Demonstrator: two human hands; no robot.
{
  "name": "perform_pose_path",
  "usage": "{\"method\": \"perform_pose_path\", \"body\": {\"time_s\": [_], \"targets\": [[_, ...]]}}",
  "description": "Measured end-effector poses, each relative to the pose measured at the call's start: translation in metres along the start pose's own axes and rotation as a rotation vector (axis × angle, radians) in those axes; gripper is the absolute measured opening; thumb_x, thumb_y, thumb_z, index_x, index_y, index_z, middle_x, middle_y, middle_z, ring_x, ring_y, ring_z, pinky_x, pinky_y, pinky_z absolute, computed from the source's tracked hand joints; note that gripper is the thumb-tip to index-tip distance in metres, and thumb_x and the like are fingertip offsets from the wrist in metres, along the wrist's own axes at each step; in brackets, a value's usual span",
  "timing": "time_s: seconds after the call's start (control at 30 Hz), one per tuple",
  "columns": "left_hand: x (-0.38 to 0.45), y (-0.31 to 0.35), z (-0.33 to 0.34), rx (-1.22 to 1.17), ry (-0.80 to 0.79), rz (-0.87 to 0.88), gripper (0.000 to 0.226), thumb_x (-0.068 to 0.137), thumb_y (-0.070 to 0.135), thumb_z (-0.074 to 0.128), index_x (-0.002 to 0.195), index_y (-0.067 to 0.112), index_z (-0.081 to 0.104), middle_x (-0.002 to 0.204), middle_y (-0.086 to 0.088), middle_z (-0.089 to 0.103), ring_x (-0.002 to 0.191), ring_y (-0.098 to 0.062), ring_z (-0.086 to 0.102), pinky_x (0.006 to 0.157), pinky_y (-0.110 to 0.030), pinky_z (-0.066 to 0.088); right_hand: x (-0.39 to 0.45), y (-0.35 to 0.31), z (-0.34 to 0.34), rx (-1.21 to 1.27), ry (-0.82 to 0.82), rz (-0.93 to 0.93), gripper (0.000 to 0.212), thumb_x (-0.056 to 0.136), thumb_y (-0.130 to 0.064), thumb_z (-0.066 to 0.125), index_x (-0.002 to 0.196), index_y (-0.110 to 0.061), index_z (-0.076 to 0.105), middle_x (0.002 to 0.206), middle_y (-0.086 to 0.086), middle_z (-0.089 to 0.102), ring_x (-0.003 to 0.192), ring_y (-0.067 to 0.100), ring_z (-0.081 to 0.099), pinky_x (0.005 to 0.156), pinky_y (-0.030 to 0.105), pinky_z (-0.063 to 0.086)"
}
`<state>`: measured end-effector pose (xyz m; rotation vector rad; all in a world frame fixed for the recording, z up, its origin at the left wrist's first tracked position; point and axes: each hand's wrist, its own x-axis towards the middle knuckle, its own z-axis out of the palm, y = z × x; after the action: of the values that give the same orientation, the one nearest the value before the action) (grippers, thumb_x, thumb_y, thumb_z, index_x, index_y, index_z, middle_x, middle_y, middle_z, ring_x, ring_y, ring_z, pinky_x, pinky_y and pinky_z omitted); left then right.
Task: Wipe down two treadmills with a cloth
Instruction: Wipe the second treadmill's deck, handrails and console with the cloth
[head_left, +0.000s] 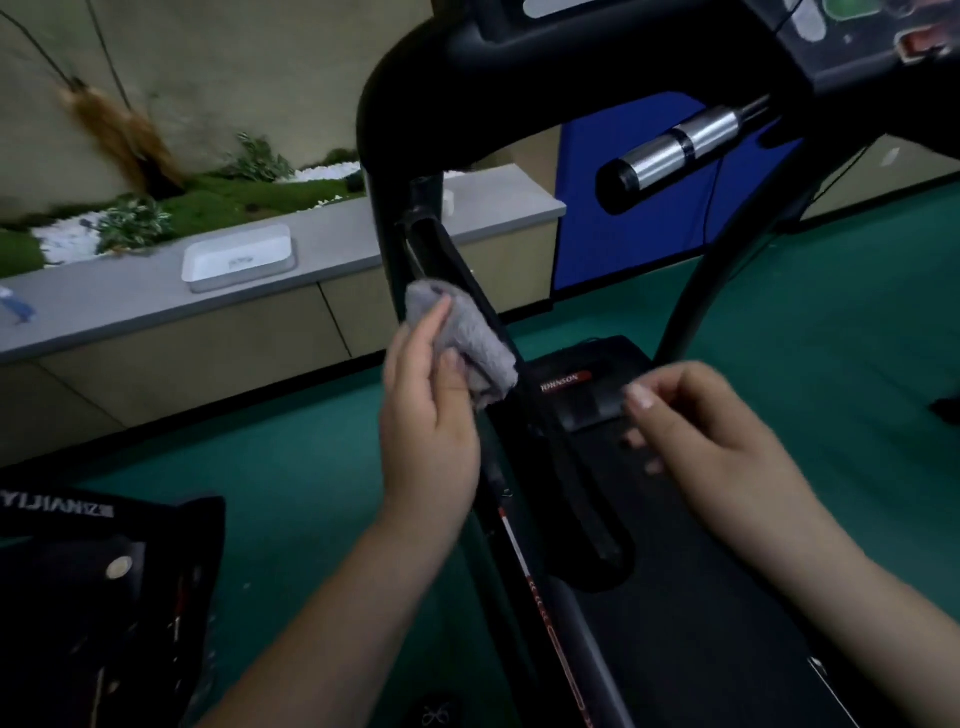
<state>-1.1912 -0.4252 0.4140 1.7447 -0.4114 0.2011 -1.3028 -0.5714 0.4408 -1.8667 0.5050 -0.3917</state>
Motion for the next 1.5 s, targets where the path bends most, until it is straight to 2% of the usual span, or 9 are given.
{"method": "perform_pose_path", "body": {"time_s": [0.2,0.33,0.5,0.6,0.7,0.8,1.07,1.3,1.5], "targets": [[0.014,0.043,0.019,0.747,-0.503,0.138,0.063,0.096,0.042,0.045,0.15,0.04,0.012,0.16,0.008,0.011,0.148,-0.016,0.006,0.12,-0.043,0.01,0.035,0.006,-0.006,0.147,0.044,-0.059,0.008,0.09,-0.03,0.058,0.097,-0.033,0.059,0.097,-0.012,0.063,0.099,0.012,0.063,0.09,0.036,0.051],[0.001,0.054,-0.004,0.541,-0.209,0.04,0.048,0.095,0.033,0.05,0.142,0.036,0.038,0.152,0.012,0.028,0.135,0.002,0.026,0.109,-0.021,0.02,0.055,-0.017,0.016,0.054,-0.222,-0.122,0.038,0.097,-0.037,0.045,0.135,-0.033,0.047,0.136,-0.005,0.05,0.116,0.006,0.048,0.097,0.023,0.036],[-0.051,0.039,-0.024,0.305,0.026,-0.377,0.026,0.094,0.032,0.055,0.12,0.031,0.055,0.127,0.003,0.059,0.1,-0.009,0.06,0.094,-0.036,0.047,0.072,-0.023,0.065,-0.215,-0.466,-0.199,0.064,0.09,-0.048,0.054,0.147,-0.037,0.029,0.159,0.001,0.007,0.146,0.024,0.016,0.119,0.036,0.017],[-0.074,0.038,-0.006,0.02,-0.154,-0.653,0.019,0.095,0.036,0.048,0.109,0.036,0.06,0.118,0.014,0.066,0.097,-0.002,0.065,0.076,-0.028,0.055,0.1,-0.022,0.078,-0.181,-0.454,-0.237,0.059,0.093,-0.037,0.053,0.147,-0.03,0.032,0.16,0.003,0.006,0.146,0.024,0.017,0.12,0.034,0.016],[-0.08,0.035,0.002,-0.009,-0.24,-0.61,0.016,0.098,0.034,0.044,0.098,0.043,0.058,0.095,0.032,0.067,0.087,0.025,0.056,0.076,-0.006,0.044,0.115,-0.019,0.08,-0.133,-0.469,-0.27,0.053,0.096,-0.031,0.05,0.146,-0.023,0.035,0.161,0.002,0.009,0.145,0.021,0.019,0.116,0.028,0.015],[-0.083,0.024,-0.001,-0.106,-0.236,-0.617,0.024,0.101,0.023,0.043,0.113,0.029,0.063,0.113,0.013,0.069,0.104,0.002,0.063,0.08,-0.018,0.051,0.083,-0.004,0.065,-0.059,-0.465,-0.321,0.052,0.095,-0.032,0.05,0.145,-0.023,0.038,0.16,-0.003,0.014,0.144,0.016,0.024,0.118,0.031,0.018],[-0.078,0.019,-0.015,-0.354,-0.193,-0.701,0.033,0.072,0.007,0.057,0.103,0.007,0.068,0.096,-0.015,0.074,0.082,-0.022,0.071,0.062,-0.024,0.055,-0.018,0.02,0.016,-0.037,-0.509,-0.357,0.057,0.092,-0.042,0.049,0.146,-0.041,0.029,0.157,-0.026,0.003,0.141,-0.012,0.009,0.115,0.016,0.016],[-0.039,0.016,-0.016,-0.018,-0.011,-0.56,0.029,0.1,0.028,0.045,0.125,0.029,0.058,0.121,0.006,0.066,0.102,-0.01,0.064,0.086,-0.035,0.05,0.048,0.02,0.041,0.295,-0.51,-0.102,0.05,0.101,-0.036,0.038,0.149,-0.035,0.024,0.144,-0.008,0.042,0.122,0.002,0.046,0.083,-0.003,0.035],[-0.04,0.046,0.006,0.24,-0.259,-0.497,0.057,0.093,0.055,0.044,0.146,0.038,0.033,0.147,0.02,0.037,0.132,-0.001,0.038,0.112,-0.03,0.029,-0.036,0.068,0.019,0.584,-0.449,0.055,0.041,0.079,-0.035,0.054,0.12,-0.038,0.053,0.108,-0.029,0.067,0.101,-0.014,0.059,0.079,0.005,0.045]]}}
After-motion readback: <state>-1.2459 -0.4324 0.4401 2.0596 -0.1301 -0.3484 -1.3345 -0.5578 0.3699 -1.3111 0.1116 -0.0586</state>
